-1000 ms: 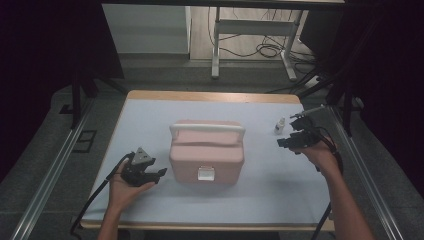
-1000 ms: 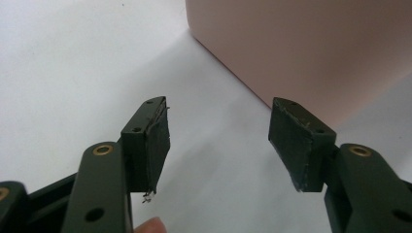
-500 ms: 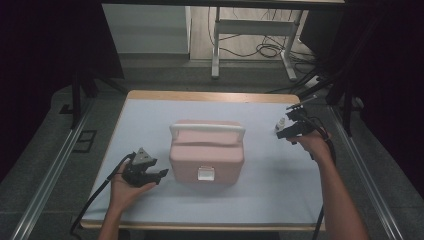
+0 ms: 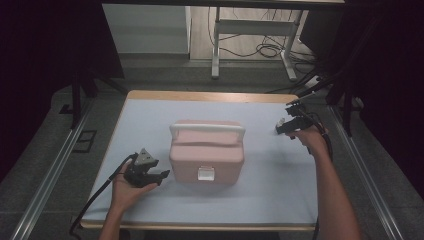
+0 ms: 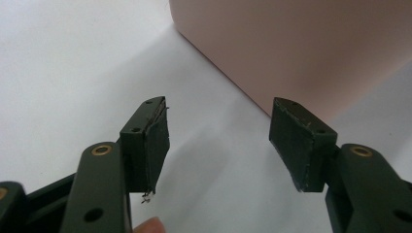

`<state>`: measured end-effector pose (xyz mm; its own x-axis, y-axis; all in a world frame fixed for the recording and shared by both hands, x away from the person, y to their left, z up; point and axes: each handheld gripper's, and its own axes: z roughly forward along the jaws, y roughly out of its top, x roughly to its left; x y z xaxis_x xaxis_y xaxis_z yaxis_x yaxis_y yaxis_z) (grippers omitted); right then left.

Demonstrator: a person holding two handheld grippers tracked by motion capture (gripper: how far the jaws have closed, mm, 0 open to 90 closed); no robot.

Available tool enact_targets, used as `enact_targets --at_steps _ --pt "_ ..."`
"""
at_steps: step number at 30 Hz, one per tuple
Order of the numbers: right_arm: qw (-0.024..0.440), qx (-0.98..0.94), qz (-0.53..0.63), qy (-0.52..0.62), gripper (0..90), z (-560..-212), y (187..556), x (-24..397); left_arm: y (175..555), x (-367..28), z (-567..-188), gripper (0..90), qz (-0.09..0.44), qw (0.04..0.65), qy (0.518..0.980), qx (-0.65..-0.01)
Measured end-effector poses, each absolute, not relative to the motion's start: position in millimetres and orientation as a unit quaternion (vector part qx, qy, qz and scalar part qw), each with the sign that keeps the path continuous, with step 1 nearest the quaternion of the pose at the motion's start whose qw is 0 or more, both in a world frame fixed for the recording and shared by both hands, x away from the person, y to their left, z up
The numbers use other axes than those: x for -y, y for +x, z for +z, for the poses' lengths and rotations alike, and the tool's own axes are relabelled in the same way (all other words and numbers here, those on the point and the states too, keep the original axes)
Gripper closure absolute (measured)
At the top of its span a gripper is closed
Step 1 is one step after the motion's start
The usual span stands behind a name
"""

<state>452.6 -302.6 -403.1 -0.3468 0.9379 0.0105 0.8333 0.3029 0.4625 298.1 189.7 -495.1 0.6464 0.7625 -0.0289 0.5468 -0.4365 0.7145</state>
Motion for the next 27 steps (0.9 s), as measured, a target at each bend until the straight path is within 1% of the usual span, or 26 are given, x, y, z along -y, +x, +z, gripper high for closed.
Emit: enact_targets --at_steps 27 --pt "0.125 -0.777 0.193 0.586 43.9 -419 481 314 298 -188 -497 39.6 0.150 0.351 0.838 -0.389"
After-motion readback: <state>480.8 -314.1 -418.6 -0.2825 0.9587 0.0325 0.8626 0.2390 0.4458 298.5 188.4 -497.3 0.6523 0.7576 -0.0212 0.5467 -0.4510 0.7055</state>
